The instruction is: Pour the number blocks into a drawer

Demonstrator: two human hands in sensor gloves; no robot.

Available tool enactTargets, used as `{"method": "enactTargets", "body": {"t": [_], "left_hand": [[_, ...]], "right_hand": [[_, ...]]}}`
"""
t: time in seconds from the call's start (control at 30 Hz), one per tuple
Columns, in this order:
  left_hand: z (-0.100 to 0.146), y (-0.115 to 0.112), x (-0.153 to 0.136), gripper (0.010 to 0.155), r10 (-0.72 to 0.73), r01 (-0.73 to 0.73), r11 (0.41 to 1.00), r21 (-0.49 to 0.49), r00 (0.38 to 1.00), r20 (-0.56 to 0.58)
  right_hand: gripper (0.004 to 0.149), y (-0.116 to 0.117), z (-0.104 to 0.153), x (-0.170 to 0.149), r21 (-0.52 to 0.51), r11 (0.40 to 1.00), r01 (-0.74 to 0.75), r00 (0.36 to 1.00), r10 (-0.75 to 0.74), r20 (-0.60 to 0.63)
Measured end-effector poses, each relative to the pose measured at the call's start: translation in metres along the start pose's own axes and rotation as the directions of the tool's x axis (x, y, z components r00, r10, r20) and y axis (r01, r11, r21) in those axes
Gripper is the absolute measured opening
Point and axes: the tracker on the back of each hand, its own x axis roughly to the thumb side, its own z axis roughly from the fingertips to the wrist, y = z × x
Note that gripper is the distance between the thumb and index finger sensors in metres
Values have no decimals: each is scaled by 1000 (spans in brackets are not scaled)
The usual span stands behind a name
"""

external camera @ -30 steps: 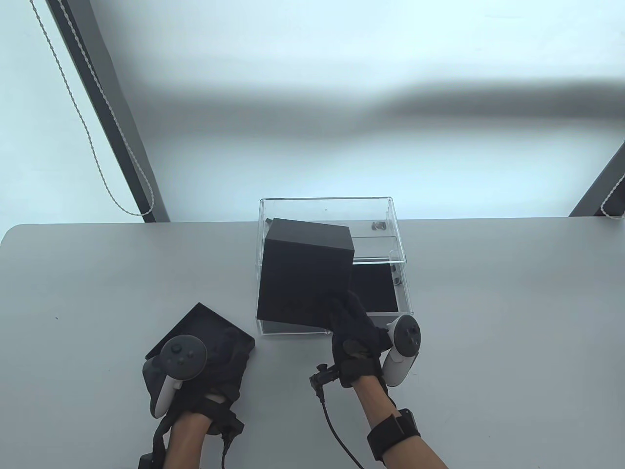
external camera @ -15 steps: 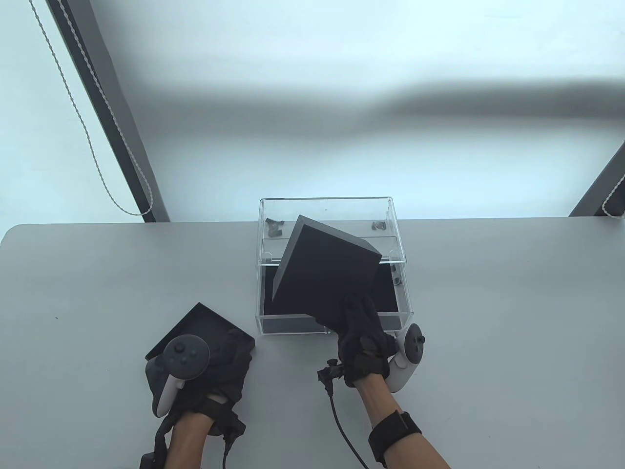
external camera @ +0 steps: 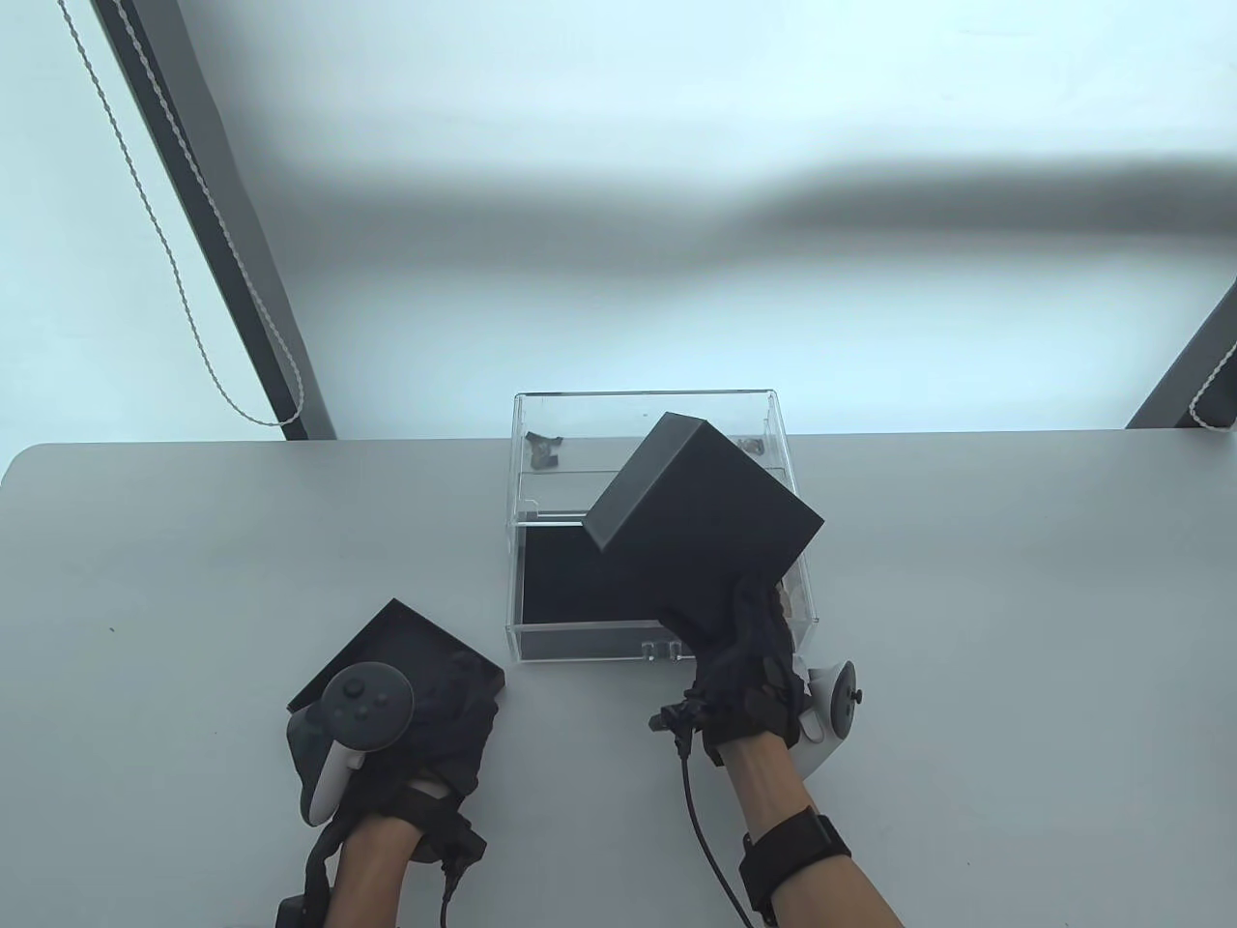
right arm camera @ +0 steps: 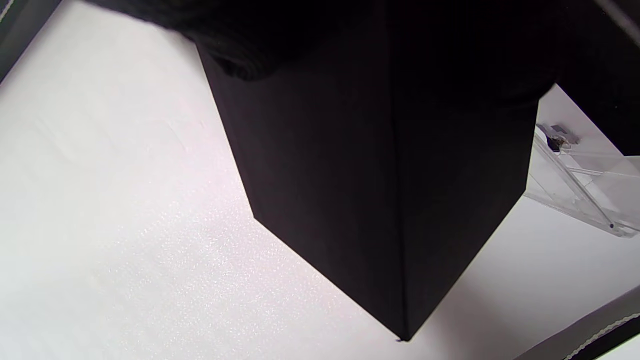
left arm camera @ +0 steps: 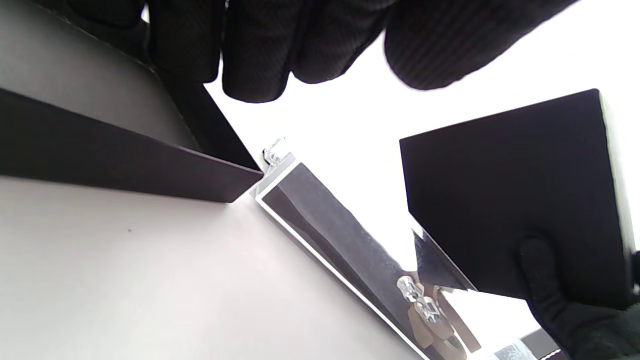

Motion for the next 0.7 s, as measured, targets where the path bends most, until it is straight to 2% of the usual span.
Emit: {"method": "enactTargets", "body": {"t": [0.27, 0.7], "left_hand": [[0, 0, 0, 69, 3, -3, 1000, -1, 1000, 0], [0, 0, 0, 69, 9, -9, 1000, -2, 1000, 5]], "right_hand": [[45, -4, 0, 1, -47, 986, 162, 986, -164, -32], [45, -1, 0, 4, -31, 982, 186, 981, -187, -44]]}}
